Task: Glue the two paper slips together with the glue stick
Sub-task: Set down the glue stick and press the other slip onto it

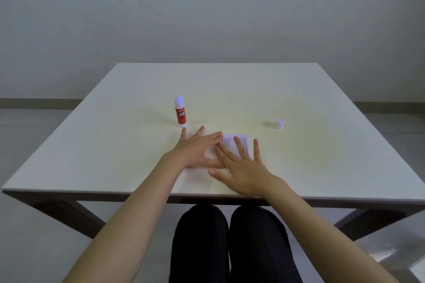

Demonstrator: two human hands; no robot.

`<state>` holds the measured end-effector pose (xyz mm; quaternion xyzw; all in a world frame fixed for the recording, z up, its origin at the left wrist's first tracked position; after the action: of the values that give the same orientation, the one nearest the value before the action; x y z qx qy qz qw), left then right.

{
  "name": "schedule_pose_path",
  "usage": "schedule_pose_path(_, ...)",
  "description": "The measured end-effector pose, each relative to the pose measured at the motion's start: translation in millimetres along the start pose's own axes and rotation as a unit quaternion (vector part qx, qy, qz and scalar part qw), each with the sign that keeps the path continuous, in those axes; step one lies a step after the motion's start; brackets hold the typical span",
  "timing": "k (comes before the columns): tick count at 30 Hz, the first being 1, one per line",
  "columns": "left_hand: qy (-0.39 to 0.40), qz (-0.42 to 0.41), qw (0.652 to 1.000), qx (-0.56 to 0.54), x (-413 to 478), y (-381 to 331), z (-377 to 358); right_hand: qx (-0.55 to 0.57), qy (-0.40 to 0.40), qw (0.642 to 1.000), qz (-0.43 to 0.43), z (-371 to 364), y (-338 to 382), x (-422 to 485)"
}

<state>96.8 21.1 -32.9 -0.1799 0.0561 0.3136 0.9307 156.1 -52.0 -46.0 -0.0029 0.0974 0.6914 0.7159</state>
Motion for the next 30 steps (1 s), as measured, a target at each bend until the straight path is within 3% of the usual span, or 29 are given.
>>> schedule_pose_path(3,0.010,-0.001,1.000,0.001,-1,-1,-1,-0.023,0.014,1.000,0.008,0,-17,-1)
schedule_pose_path(8,0.030,0.005,0.999,0.011,-1,0,-3,-0.061,0.023,0.993,-0.095,20,-61,10)
schedule_pose_path(12,0.031,0.007,1.000,0.002,-1,0,-2,-0.067,-0.014,0.997,0.026,-1,-2,-13)
schedule_pose_path(14,0.038,0.008,0.999,-0.002,-1,-1,-3,-0.056,-0.006,0.998,0.034,-3,-3,-16)
schedule_pose_path(19,0.050,0.013,0.999,-0.009,-1,-2,-4,-0.044,0.041,0.994,-0.093,19,-58,2)
schedule_pose_path(25,0.039,0.004,0.999,-0.037,0,1,-8,-0.015,0.048,0.998,0.040,-9,-3,-22)
schedule_pose_path(30,0.045,0.004,0.999,-0.029,2,2,-9,-0.028,0.059,0.994,-0.087,15,-58,-10)
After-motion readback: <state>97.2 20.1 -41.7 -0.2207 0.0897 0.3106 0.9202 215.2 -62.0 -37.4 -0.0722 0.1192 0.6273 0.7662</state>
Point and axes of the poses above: each hand's wrist, its own x-axis towards the middle knuckle, its own z-axis out of the back of the hand, y = z × x, the point moved 10 cm from there along x, towards the middle knuckle, and after that the axes turned 5 degrees about -z, right-handed, at the moved point
